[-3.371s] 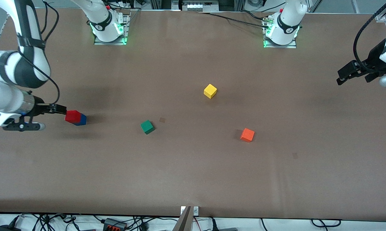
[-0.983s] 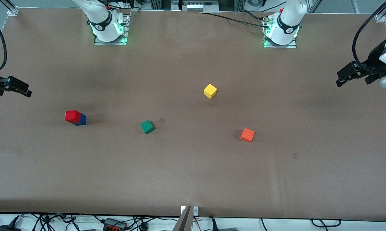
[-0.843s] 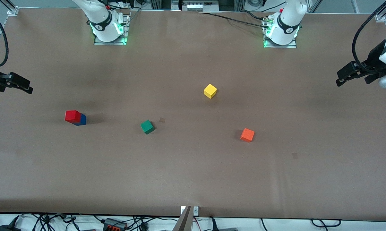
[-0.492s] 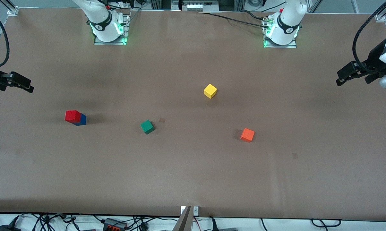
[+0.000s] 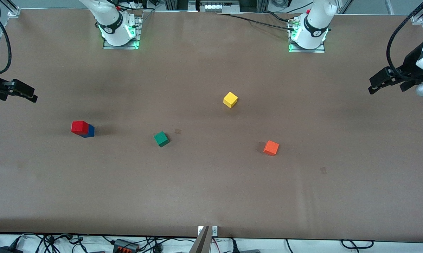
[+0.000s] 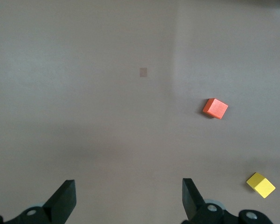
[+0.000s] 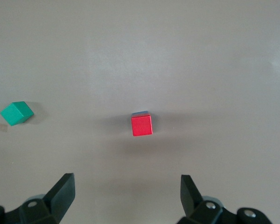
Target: Pass red block to right arm, stack on blue
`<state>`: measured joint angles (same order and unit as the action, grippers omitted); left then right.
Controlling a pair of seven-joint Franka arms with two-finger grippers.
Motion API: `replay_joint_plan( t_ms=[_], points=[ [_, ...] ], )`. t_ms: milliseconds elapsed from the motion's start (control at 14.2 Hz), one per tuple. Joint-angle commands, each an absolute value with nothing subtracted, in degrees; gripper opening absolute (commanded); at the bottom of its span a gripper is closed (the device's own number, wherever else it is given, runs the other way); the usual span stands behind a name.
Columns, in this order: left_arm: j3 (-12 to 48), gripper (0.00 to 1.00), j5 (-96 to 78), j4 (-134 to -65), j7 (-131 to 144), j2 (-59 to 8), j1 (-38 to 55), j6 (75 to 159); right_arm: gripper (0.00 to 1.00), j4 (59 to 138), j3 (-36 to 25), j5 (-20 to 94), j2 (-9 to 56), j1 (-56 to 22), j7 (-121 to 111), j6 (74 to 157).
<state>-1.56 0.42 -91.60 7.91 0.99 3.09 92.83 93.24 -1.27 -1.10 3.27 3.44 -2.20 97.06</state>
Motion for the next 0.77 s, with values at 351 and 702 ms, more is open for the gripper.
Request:
replay_joint_plan(
  t_ms=[351, 702],
  points=[
    [-1.6, 1.00, 1.9, -89.5, 8.7, 0.0, 3.3, 90.9, 1.00, 93.3, -0.3, -1.4, 2.7, 3.8, -2.0, 96.5],
    [-1.6, 1.00, 1.9, -89.5, 8.7, 0.0, 3.3, 90.8, 1.00, 93.3, -0.4, -1.8, 3.2, 2.6, -2.0, 96.9]
  ],
)
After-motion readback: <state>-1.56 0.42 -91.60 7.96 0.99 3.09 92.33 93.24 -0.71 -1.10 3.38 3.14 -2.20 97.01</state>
